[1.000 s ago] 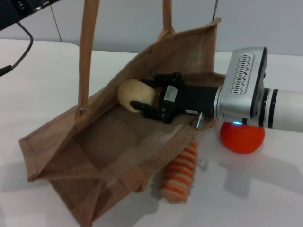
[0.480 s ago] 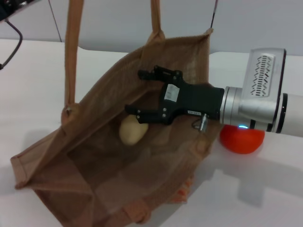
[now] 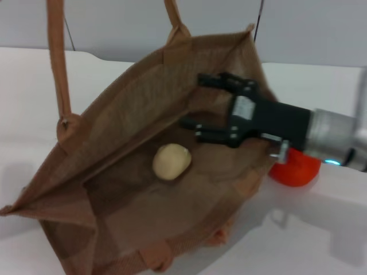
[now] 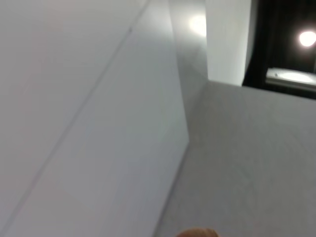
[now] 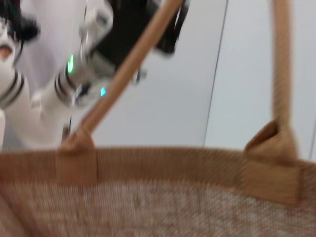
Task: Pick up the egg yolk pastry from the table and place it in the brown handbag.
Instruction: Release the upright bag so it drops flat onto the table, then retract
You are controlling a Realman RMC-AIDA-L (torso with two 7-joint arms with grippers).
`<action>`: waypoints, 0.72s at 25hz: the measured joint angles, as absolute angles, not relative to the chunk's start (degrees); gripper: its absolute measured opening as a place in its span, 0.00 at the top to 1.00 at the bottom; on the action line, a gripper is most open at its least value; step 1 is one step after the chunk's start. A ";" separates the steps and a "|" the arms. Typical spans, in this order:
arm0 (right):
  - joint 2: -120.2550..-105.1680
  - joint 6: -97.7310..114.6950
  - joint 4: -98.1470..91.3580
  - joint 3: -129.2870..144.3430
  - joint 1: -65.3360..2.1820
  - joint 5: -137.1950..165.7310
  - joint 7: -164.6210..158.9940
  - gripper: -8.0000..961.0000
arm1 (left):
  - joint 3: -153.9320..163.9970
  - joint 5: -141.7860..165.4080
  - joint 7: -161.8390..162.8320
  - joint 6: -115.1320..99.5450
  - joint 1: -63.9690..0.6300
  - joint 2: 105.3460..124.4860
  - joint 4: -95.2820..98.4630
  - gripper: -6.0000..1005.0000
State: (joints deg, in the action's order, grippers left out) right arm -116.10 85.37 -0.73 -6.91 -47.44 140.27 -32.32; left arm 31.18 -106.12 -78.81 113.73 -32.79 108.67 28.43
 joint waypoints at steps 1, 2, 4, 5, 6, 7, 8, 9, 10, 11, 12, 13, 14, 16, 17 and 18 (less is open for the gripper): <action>-116.10 85.37 -0.73 -6.91 -47.44 140.27 -32.32 0.07 | 30.63 -106.17 -79.24 113.72 -32.61 108.46 27.72 0.89; -116.10 87.25 -1.74 -7.81 -46.48 140.27 -32.32 0.07 | 29.77 -106.30 -79.88 113.73 -32.26 108.14 26.78 0.89; -116.06 91.23 -3.71 -10.08 -44.32 140.25 -32.32 0.07 | 28.28 -106.59 -80.68 113.72 -31.66 107.83 25.61 0.88; -116.05 92.94 -4.48 -11.17 -43.44 140.28 -32.32 0.07 | 27.18 -106.70 -80.89 113.69 -31.27 107.73 25.24 0.88; -116.01 94.67 -5.34 -12.51 -42.55 140.26 -32.33 0.07 | 26.61 -106.70 -80.94 113.69 -31.10 107.72 25.20 0.87; -116.01 96.21 -6.07 -13.73 -41.70 140.27 -32.32 0.07 | 25.55 -106.71 -81.06 113.66 -30.72 107.73 25.17 0.87; -116.00 97.69 -6.75 -15.02 -40.91 140.27 -32.31 0.07 | 24.75 -106.71 -81.33 113.65 -30.40 107.81 25.16 0.86; -116.01 98.74 -7.24 -15.96 -40.24 140.27 -32.22 0.07 | 24.10 -106.71 -81.64 113.62 -30.16 107.93 25.15 0.85; -116.00 99.76 -7.67 -17.14 -39.60 140.27 -32.04 0.07 | 23.65 -106.71 -81.99 113.54 -29.98 108.05 25.14 0.85; -116.01 100.84 -8.00 -18.47 -38.88 140.28 -31.73 0.07 | 23.28 -106.71 -82.50 113.39 -29.88 108.19 25.12 0.84; -116.01 101.21 -8.08 -19.30 -38.48 140.27 -31.47 0.07 | 23.11 -106.71 -83.13 113.07 -29.77 108.23 24.91 0.84; -116.01 101.78 -8.18 -20.54 -37.90 140.27 -31.01 0.07 | 22.96 -106.71 -83.80 112.75 -29.71 108.27 24.64 0.83; -116.05 102.34 -8.17 -21.96 -37.27 140.27 -30.39 0.07 | 22.78 -106.63 -84.63 112.31 -29.71 108.27 24.14 0.83; -116.15 103.51 -7.94 -24.58 -36.13 140.27 -28.68 0.07 | 22.49 -106.35 -86.91 110.84 -29.76 108.28 22.93 0.82; -116.19 104.04 -7.82 -25.58 -35.69 140.27 -28.00 0.07 | 22.56 -106.16 -88.04 109.45 -29.82 108.28 22.44 0.81; -116.22 104.55 -7.73 -26.57 -35.22 140.27 -27.39 0.07 | 22.72 -105.97 -88.83 108.17 -29.86 108.30 22.15 0.80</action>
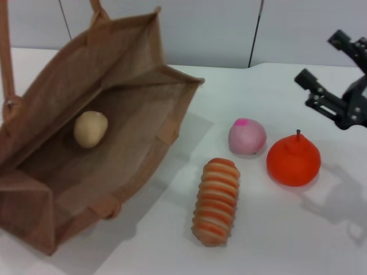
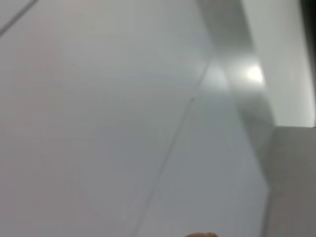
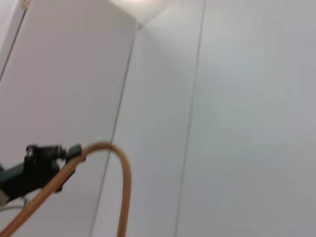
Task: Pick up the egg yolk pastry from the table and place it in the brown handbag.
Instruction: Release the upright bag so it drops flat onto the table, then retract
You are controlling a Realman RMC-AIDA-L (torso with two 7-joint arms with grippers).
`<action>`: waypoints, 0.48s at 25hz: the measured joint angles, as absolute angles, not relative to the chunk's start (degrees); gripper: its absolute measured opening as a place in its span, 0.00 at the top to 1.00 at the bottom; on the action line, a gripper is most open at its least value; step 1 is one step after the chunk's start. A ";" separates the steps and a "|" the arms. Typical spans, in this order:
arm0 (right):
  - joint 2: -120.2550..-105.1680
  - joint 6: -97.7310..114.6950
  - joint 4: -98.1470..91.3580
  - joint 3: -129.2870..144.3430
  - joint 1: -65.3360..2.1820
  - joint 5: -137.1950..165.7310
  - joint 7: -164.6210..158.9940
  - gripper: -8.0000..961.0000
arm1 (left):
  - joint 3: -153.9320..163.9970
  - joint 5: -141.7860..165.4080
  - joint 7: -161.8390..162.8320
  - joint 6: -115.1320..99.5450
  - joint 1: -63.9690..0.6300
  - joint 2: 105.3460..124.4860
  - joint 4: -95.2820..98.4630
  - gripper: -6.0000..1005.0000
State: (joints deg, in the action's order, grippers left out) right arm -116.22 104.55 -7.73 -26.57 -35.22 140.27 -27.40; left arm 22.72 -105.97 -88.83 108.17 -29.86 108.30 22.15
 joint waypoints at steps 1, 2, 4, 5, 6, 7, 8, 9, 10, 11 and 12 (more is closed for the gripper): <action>-116.25 105.15 -7.68 -27.53 -34.79 140.28 -26.88 0.07 | 22.88 -105.75 -89.32 107.06 -29.87 108.35 22.03 0.80; -116.26 105.30 -7.68 -27.93 -34.63 140.27 -26.79 0.07 | 22.97 -105.30 -90.03 105.52 -29.89 108.46 21.89 0.79; -116.28 105.61 -7.68 -28.83 -34.27 140.27 -26.62 0.07 | 23.00 -104.93 -90.78 104.33 -29.89 108.58 21.73 0.78; -116.28 105.64 -7.68 -29.12 -34.11 140.27 -26.62 0.07 | 23.00 -104.60 -91.91 103.26 -29.89 108.73 21.58 0.78; -116.28 105.66 -7.68 -29.31 -33.97 140.27 -26.62 0.07 | 23.05 -104.38 -95.59 101.09 -29.89 109.36 21.40 0.77; -116.28 105.67 -7.69 -29.49 -33.84 140.27 -26.62 0.07 | 23.07 -104.36 -95.95 100.87 -29.89 109.47 21.39 0.76; -116.28 105.68 -7.69 -29.59 -33.74 140.27 -26.62 0.07 | 23.12 -104.26 -97.61 100.14 -29.89 109.86 21.36 0.76; -116.28 105.69 -7.70 -29.64 -33.67 140.27 -26.62 0.07 | 23.15 -104.01 -99.23 99.43 -29.89 110.22 21.35 0.75; -116.28 105.71 -7.71 -29.68 -33.62 140.27 -26.62 0.07 | 23.15 -103.74 -100.39 98.95 -29.90 110.48 21.35 0.75; -116.28 105.72 -7.71 -29.69 -33.59 140.27 -26.62 0.07 | 23.14 -103.43 -101.40 98.57 -29.94 110.71 21.35 0.74; -116.28 105.72 -7.72 -29.70 -33.56 140.27 -26.62 0.07 | 23.08 -103.17 -102.45 98.27 -29.99 110.92 21.34 0.74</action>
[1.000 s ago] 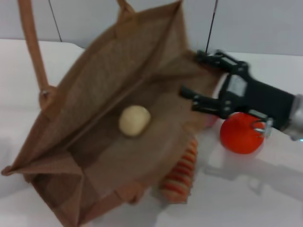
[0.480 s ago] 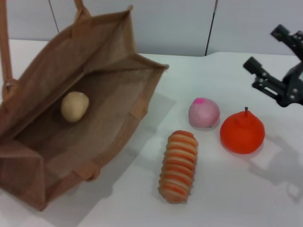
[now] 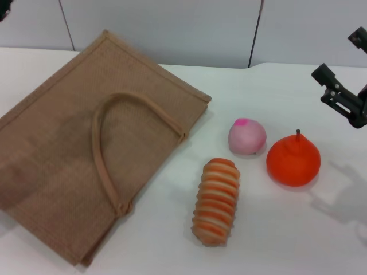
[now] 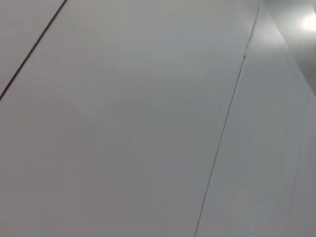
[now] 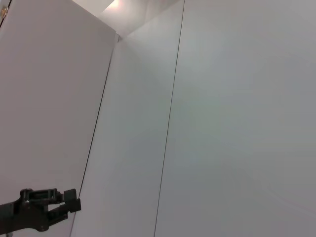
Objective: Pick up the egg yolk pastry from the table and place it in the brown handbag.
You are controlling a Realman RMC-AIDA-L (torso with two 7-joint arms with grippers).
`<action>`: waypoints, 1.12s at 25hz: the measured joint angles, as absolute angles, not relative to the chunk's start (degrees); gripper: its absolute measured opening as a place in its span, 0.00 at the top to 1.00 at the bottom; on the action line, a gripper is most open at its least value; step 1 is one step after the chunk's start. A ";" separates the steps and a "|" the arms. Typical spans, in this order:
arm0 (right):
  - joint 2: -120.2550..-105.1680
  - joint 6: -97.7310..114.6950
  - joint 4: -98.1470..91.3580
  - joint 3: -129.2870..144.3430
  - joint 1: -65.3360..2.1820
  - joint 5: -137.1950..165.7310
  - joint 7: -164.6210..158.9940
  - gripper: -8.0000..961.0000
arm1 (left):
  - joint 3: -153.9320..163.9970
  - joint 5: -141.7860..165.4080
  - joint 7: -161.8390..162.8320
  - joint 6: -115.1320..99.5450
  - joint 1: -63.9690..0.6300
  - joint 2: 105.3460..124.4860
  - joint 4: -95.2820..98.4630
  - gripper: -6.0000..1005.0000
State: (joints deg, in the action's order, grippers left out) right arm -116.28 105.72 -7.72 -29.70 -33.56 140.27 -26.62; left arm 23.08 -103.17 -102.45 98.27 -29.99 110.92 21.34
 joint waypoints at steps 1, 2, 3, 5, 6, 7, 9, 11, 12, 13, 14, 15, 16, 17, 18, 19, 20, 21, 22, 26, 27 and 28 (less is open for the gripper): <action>-116.28 105.73 -7.73 -29.70 -33.54 140.27 -26.62 0.07 | 22.96 -103.02 -103.45 98.06 -30.07 111.13 21.33 0.73; -116.28 105.74 -7.73 -29.71 -33.53 140.27 -26.62 0.07 | 22.84 -102.95 -104.46 97.96 -30.14 111.44 21.29 0.73; -116.28 105.74 -7.74 -29.72 -33.52 140.27 -26.62 0.07 | 22.75 -102.95 -105.13 97.92 -30.18 111.58 21.29 0.72; -116.28 105.76 -7.74 -29.73 -33.51 140.27 -26.62 0.07 | 22.67 -102.95 -106.84 97.73 -30.23 111.99 21.27 0.69; -116.28 105.77 -7.74 -29.74 -33.51 140.27 -26.62 0.07 | 22.65 -102.94 -107.26 97.68 -30.24 112.11 21.27 0.66; -116.28 105.78 -7.74 -29.78 -33.49 140.27 -26.62 0.07 | 22.62 -102.97 -107.88 97.61 -30.24 112.30 21.27 0.63; -116.28 105.80 -7.74 -30.08 -33.41 140.27 -26.62 0.07 | 22.59 -103.06 -108.94 97.58 -30.24 112.59 21.26 0.58; -116.28 105.81 -7.74 -30.96 -33.14 140.27 -26.61 0.07 | 22.58 -103.10 -110.61 97.64 -30.24 112.91 21.26 0.50; -116.28 105.81 -7.75 -31.65 -32.98 140.28 -26.57 0.07 | 22.58 -103.13 -111.78 97.65 -30.23 113.17 21.27 0.46; -116.28 105.81 -7.79 -32.46 -32.78 140.27 -26.48 0.07 | 22.57 -103.17 -112.92 97.66 -30.16 113.52 21.26 0.42; -116.30 105.66 -7.81 -33.56 -32.50 140.27 -26.29 0.07 | 22.52 -103.33 -114.60 97.63 -30.06 113.98 21.27 0.38; -116.33 105.46 -7.81 -34.82 -32.22 140.26 -26.00 0.07 | 22.48 -103.47 -116.18 97.59 -29.94 114.35 21.28 0.34; -116.40 105.19 -7.80 -36.33 -31.76 140.28 -25.46 0.07 | 22.43 -103.54 -117.99 97.58 -29.81 114.83 21.30 0.24; -116.47 104.95 -7.75 -37.86 -31.33 140.27 -24.94 0.07 | 22.39 -103.57 -119.94 97.57 -29.68 115.26 21.31 0.14; -116.55 104.71 -7.69 -39.38 -30.92 140.29 -24.44 0.07 | 22.36 -103.63 -122.86 97.57 -29.51 115.81 21.31 0.14; -116.64 104.22 -7.59 -41.54 -30.49 140.27 -24.02 0.07 | 22.34 -103.69 -125.05 97.70 -29.42 116.10 21.08 0.14; -116.74 103.41 -7.31 -44.21 -30.00 140.27 -23.80 0.07 | 22.31 -103.73 -127.17 97.91 -29.33 116.35 20.55 0.13; -116.82 102.50 -7.02 -46.55 -29.58 140.27 -23.74 0.07 | 22.31 -103.75 -129.26 98.30 -29.32 116.36 19.62 0.13; -116.85 101.83 -6.78 -47.96 -29.29 140.27 -23.74 0.07 | 22.31 -103.77 -130.98 98.71 -29.32 116.33 18.65 0.13; -116.97 100.05 -6.39 -54.01 -28.10 140.29 -23.66 0.07 | 22.71 -103.80 -138.98 100.87 -29.28 116.35 15.84 0.12; -117.02 99.31 -6.39 -55.52 -27.89 140.27 -23.70 0.07 | 22.70 -103.81 -142.02 101.61 -29.23 116.40 14.67 0.12; -117.05 98.52 -6.36 -56.76 -27.73 140.27 -23.83 0.07 | 22.62 -103.81 -144.59 102.11 -29.20 116.41 13.63 0.12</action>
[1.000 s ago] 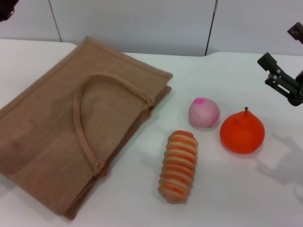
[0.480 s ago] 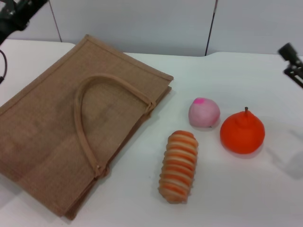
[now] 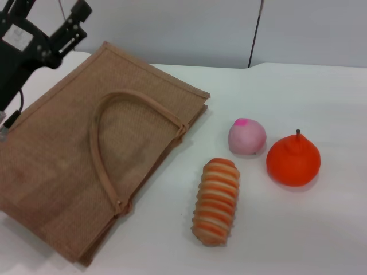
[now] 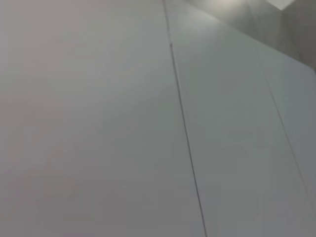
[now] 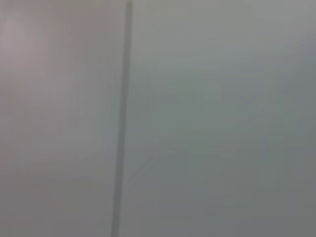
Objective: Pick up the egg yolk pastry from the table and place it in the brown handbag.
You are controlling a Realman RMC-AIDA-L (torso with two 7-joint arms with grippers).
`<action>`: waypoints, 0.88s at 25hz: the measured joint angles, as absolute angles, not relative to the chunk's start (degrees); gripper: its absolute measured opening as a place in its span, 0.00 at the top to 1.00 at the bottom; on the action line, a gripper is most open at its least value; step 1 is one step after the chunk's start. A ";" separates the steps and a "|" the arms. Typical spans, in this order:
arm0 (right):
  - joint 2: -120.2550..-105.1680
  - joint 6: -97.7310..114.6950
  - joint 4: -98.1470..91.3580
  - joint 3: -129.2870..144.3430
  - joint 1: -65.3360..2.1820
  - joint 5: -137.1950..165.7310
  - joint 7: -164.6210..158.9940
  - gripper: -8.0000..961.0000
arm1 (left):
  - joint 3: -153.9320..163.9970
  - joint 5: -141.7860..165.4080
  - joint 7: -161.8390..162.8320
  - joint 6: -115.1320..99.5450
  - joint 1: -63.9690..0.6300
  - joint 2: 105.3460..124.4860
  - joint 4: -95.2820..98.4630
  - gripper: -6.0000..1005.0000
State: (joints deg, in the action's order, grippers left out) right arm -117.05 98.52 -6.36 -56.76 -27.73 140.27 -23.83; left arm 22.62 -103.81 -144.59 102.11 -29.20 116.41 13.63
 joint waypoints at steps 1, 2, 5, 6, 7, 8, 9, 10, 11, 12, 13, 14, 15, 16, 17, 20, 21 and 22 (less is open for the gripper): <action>-117.07 97.60 -6.30 -58.11 -27.60 140.27 -23.99 0.07 | 22.54 -103.81 -146.34 102.37 -29.19 116.41 12.96 0.12; -117.07 96.87 -6.33 -58.91 -27.56 140.27 -24.12 0.07 | 22.47 -103.81 -148.45 102.55 -29.18 116.42 12.15 0.12; -117.07 96.22 -6.63 -59.68 -27.48 140.34 -24.17 0.07 | 22.48 -103.80 -153.25 102.88 -29.09 116.43 10.45 0.12; -117.07 96.22 -6.66 -59.69 -27.47 140.40 -24.17 0.07 | 22.54 -103.76 -154.30 103.11 -29.01 116.43 10.06 0.12; -117.07 96.26 -6.65 -59.65 -27.46 140.45 -24.16 0.07 | 22.77 -103.41 -155.02 103.82 -28.86 116.44 9.85 0.12; -117.05 96.36 -6.58 -59.58 -27.45 140.53 -24.18 0.07 | 22.99 -103.01 -155.46 104.69 -28.73 116.44 9.72 0.12; -117.04 96.52 -6.51 -59.49 -27.45 140.63 -24.24 0.07 | 23.19 -102.47 -155.67 105.82 -28.65 116.45 9.65 0.12; -116.99 96.69 -6.43 -59.42 -27.44 140.70 -24.38 0.07 | 23.32 -101.99 -155.80 107.12 -28.57 116.45 9.63 0.12; -116.94 96.82 -6.36 -59.37 -27.44 140.77 -24.52 0.07 | 23.37 -101.68 -155.80 108.12 -28.54 116.43 9.63 0.12; -116.89 96.92 -6.34 -59.34 -27.43 140.83 -24.67 0.07 | 23.40 -101.60 -155.79 108.76 -28.54 116.37 9.64 0.12; -116.86 96.95 -6.32 -59.32 -27.43 140.85 -24.72 0.07 | 23.48 -101.53 -155.79 109.23 -28.54 116.32 9.66 0.12; -116.85 96.97 -6.29 -59.31 -27.42 140.88 -24.74 0.07 | 23.53 -101.48 -155.82 109.44 -28.54 116.30 9.68 0.12; -116.82 96.97 -6.29 -59.31 -27.42 140.91 -24.75 0.08 | 23.61 -101.41 -156.04 109.59 -28.54 116.31 9.68 0.12; -116.81 96.97 -6.28 -59.31 -27.42 140.94 -24.76 0.08 | 23.67 -101.39 -156.19 109.68 -28.54 116.36 9.68 0.12; -116.81 96.97 -6.27 -59.32 -27.42 140.96 -24.76 0.08 | 23.71 -101.39 -156.23 109.72 -28.54 116.41 9.68 0.12; -116.80 97.71 -6.25 -59.32 -27.52 141.01 -24.86 0.08 | 23.69 -101.73 -156.22 109.84 -28.68 116.49 9.15 0.12; -116.80 98.16 -6.25 -59.28 -27.53 141.02 -24.90 0.08 | 23.55 -101.89 -156.23 109.88 -28.77 116.49 8.70 0.12; -116.80 98.66 -6.24 -59.23 -27.54 141.05 -24.93 0.08 | 23.36 -102.11 -156.25 109.94 -28.91 116.49 8.09 0.12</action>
State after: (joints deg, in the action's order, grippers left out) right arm -116.80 98.66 -6.24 -59.23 -27.54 141.05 -24.93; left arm 23.36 -102.11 -156.25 109.94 -28.91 116.49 8.09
